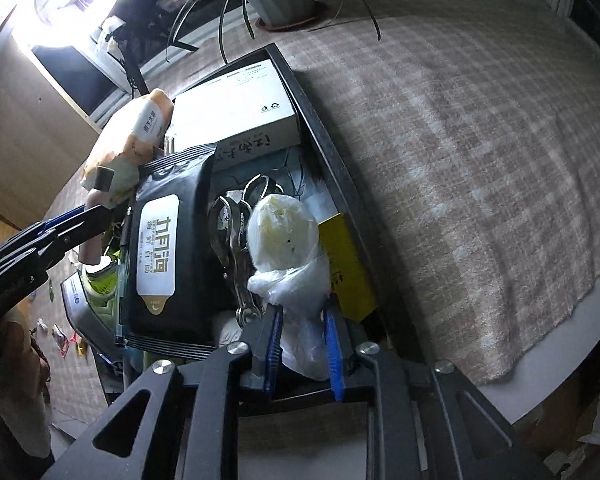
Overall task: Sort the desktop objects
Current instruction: 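Open both grippers to drop the bag and bottle into the tray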
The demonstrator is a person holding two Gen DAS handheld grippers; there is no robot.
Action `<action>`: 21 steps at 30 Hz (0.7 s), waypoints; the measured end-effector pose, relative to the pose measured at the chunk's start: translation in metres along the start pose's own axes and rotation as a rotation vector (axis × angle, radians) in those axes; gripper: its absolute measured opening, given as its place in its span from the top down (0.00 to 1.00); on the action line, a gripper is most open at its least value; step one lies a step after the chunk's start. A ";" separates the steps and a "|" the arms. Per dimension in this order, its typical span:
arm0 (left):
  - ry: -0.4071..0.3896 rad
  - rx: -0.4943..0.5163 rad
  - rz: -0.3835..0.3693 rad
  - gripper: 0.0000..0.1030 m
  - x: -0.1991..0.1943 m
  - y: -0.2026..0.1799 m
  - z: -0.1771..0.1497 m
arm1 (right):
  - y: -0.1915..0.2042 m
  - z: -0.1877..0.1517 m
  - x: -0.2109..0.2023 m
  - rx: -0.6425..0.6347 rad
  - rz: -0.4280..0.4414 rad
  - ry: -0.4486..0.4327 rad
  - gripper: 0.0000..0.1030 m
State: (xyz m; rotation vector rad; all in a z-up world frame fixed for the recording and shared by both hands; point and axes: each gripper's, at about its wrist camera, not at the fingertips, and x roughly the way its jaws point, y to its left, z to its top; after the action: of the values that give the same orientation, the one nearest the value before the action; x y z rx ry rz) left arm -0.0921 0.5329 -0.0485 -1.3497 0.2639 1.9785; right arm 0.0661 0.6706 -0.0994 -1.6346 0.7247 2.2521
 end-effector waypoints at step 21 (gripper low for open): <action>-0.074 -0.116 0.081 0.60 -0.071 0.078 -0.043 | 0.036 0.008 -0.029 -0.042 -0.014 -0.094 0.56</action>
State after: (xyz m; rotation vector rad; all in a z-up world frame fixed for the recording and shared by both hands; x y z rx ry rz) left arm -0.0984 0.4221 -0.0218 -1.3538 0.1738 2.1352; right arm 0.0515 0.6470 -0.0611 -1.5359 0.6447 2.3315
